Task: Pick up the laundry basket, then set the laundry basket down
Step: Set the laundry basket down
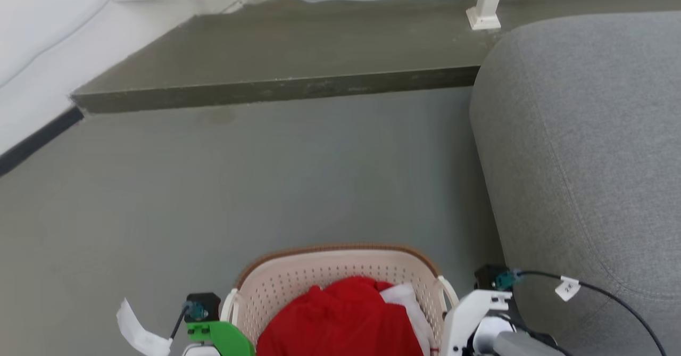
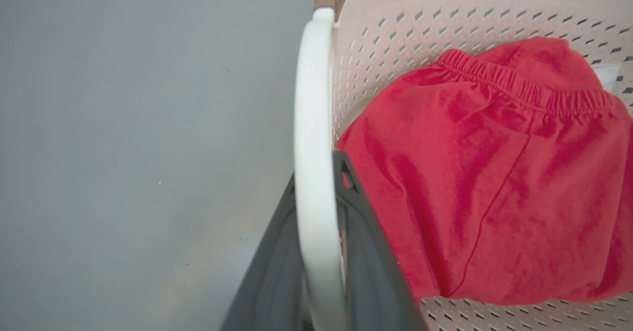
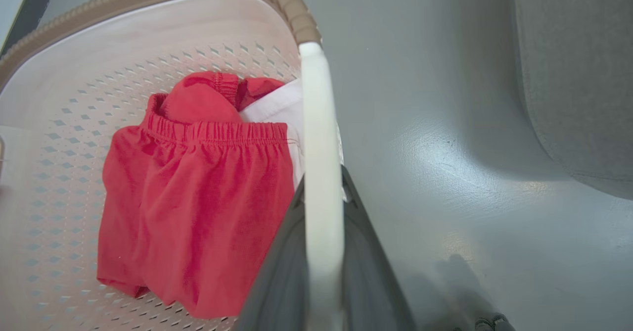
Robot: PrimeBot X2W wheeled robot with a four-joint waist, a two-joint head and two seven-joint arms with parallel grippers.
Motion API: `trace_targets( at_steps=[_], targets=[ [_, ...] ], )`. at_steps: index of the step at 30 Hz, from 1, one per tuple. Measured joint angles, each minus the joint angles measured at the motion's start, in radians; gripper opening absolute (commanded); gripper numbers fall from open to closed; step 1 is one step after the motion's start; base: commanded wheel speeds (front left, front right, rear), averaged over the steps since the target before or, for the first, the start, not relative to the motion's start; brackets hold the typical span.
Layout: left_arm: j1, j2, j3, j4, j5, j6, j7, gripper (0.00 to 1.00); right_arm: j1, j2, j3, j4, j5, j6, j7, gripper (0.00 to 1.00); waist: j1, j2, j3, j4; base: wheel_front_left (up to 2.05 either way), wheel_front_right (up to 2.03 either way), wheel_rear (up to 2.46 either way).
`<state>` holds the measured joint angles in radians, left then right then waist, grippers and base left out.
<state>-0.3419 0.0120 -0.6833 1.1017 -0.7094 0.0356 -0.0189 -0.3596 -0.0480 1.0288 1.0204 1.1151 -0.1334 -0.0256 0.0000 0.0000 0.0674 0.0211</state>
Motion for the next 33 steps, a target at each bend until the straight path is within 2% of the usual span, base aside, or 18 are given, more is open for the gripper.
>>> trace_targets(
  at_steps=[13, 33],
  targets=[
    [-0.146, 0.003, 0.017, -0.021, 0.000, 0.021, -0.017, 0.00, -0.195, -0.005, -0.009, 0.020, -0.009, 0.000, -0.019, 0.00, 0.0000, 0.0000, 0.119, -0.013, 0.00, 0.00, 0.00],
    [-0.401, 0.005, 0.048, -0.039, 0.012, 0.048, -0.045, 0.00, -0.501, -0.013, -0.015, 0.051, -0.069, 0.000, -0.083, 0.00, 0.0001, 0.0000, 0.384, -0.037, 0.00, 0.00, 0.00]
  ],
)
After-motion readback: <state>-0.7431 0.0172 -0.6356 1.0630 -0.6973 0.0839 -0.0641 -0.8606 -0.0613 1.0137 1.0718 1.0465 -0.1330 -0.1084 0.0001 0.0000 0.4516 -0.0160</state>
